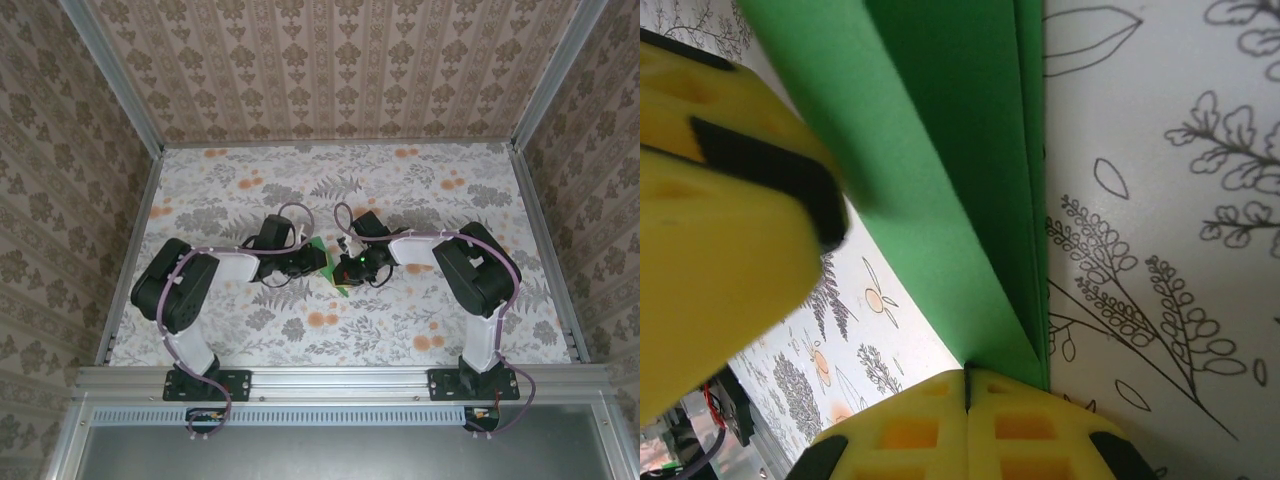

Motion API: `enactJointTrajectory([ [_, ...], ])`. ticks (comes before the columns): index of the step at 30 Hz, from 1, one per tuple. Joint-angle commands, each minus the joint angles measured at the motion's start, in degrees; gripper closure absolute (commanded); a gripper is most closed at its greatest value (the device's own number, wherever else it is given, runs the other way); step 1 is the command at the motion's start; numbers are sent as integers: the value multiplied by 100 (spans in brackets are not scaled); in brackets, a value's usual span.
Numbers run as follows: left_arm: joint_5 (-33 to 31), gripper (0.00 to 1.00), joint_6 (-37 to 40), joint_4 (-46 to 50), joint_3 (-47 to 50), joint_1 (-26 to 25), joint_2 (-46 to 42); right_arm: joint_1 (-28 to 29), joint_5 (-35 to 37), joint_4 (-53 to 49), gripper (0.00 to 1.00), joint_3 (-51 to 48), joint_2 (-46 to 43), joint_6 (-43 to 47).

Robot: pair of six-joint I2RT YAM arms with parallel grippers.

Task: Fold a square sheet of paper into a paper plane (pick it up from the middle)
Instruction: Fold the wing for the fifth time at the center of the table.

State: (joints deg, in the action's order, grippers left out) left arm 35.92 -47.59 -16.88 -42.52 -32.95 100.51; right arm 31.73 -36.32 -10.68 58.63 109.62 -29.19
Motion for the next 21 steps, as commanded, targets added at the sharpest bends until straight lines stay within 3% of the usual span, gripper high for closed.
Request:
enactJointTrajectory([
  [1,-53,82,81,24,-176,-54,208,-44,79,-57,100,-119,170,-86],
  [21,-813,93,363,1889,-696,-27,617,-70,121,-392,100,-418,-207,67],
])
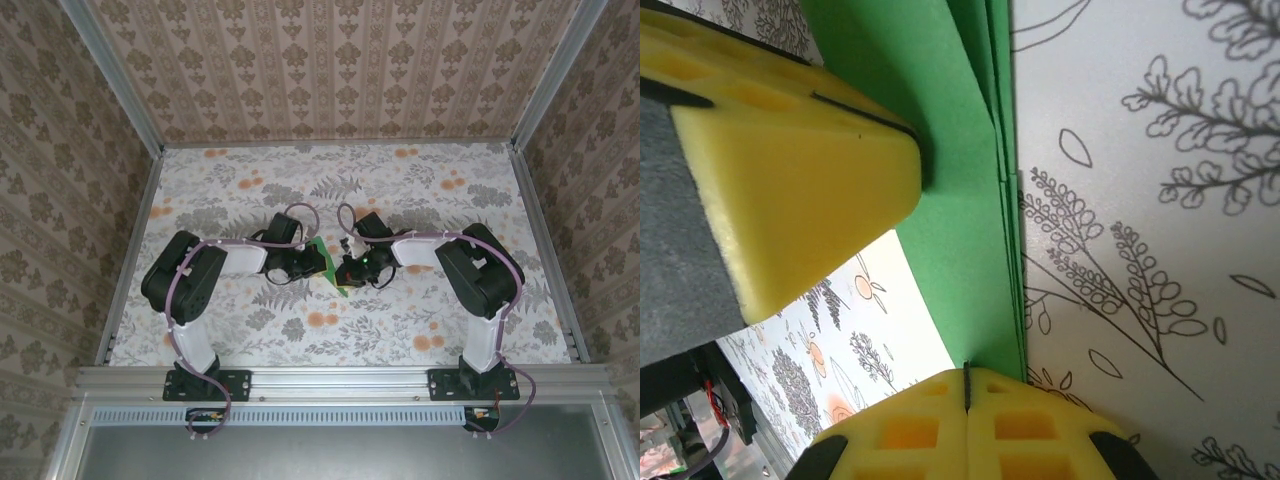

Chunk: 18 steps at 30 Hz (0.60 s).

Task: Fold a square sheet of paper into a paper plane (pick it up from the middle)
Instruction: Fold the wing for the fifth time at the center of the table.

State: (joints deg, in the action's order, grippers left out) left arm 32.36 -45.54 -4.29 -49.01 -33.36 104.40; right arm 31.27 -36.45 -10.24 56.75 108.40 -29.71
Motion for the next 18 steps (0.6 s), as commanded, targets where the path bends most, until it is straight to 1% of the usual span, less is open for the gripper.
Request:
enactJointTrajectory([
  [1,-495,94,138,682,-63,19,246,-22,149,-476,100,-267,-85,141],
  [4,-586,100,104,808,-87,32,286,-24,165,-640,100,-377,-134,237],
  [10,-740,100,43,992,-86,100,403,-24,119,-1100,100,-695,-358,594],
  [18,-607,100,1,825,-50,137,428,-32,228,-1413,100,-917,-660,750],
])
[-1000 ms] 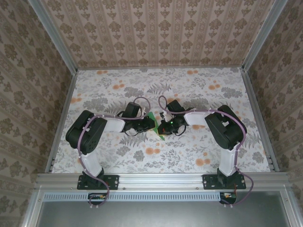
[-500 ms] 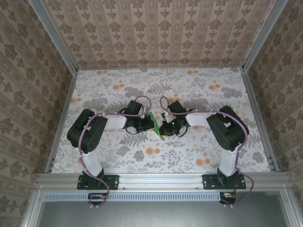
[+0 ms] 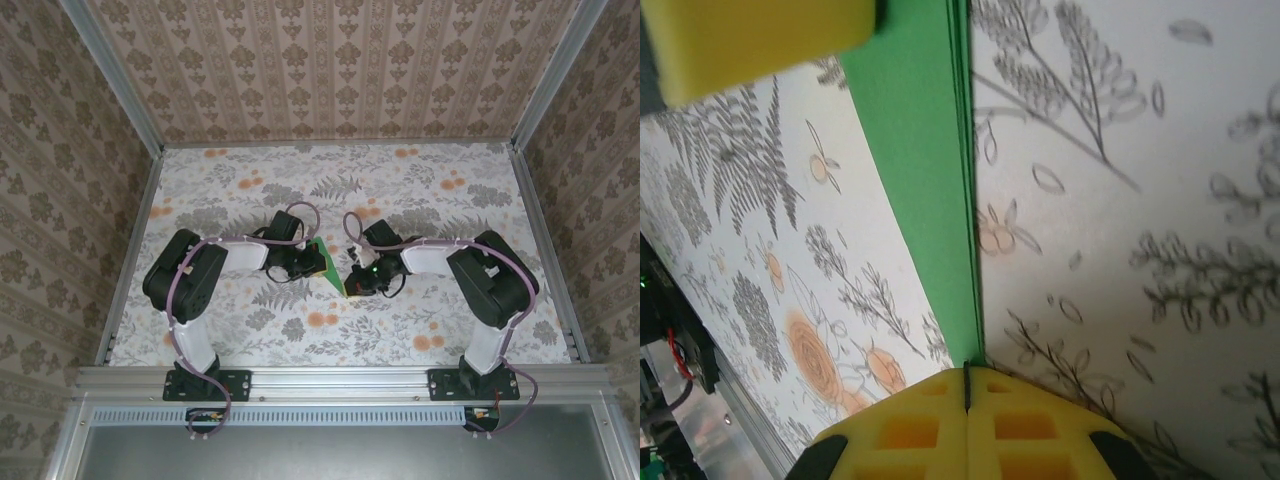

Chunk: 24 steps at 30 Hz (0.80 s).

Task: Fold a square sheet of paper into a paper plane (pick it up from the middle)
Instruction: Fold the wing for the fifth time at the center of the table.

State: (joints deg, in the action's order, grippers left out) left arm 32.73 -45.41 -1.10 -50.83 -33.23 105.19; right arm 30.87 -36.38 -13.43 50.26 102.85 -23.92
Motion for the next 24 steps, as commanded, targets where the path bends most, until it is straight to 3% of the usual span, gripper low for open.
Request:
enactJointTrajectory([
  [1,-611,100,-8,472,131,121,338,6,228,-1116,100,-242,-157,185],
  [9,-269,100,47,216,12,58,188,15,375,-228,100,233,-900,-339],
  [15,-134,100,-18,111,-82,54,14,127,510,129,100,865,-90,-689],
  [24,276,99,-148,-208,-371,128,-192,182,464,201,100,1010,629,-688],
])
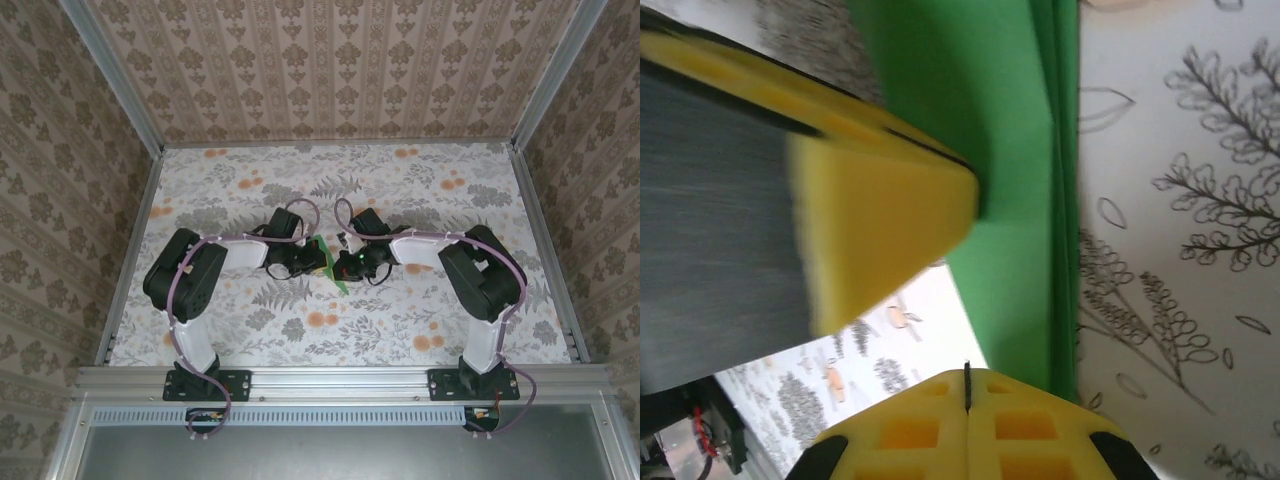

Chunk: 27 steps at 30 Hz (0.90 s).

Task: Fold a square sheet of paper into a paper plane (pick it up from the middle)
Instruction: Fold the wing for the fifth time at the center of the table.

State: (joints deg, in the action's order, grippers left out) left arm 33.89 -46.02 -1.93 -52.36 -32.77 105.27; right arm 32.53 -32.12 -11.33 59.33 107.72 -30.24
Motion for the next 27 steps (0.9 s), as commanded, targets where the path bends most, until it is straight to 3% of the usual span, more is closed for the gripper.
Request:
enactJointTrajectory([
  [1,178,98,-83,-143,-239,103,-224,16,60,-30,100,110,190,-42],
  [6,258,90,264,-179,-201,475,-454,-1,310,-312,100,142,397,71],
  [13,657,74,1512,-231,184,869,-730,-10,362,-445,100,184,555,120],
  [22,821,74,2071,-642,352,698,-599,-10,345,-590,100,246,627,164],
  [27,720,76,2040,-677,182,356,-219,-12,333,-605,100,253,645,155],
])
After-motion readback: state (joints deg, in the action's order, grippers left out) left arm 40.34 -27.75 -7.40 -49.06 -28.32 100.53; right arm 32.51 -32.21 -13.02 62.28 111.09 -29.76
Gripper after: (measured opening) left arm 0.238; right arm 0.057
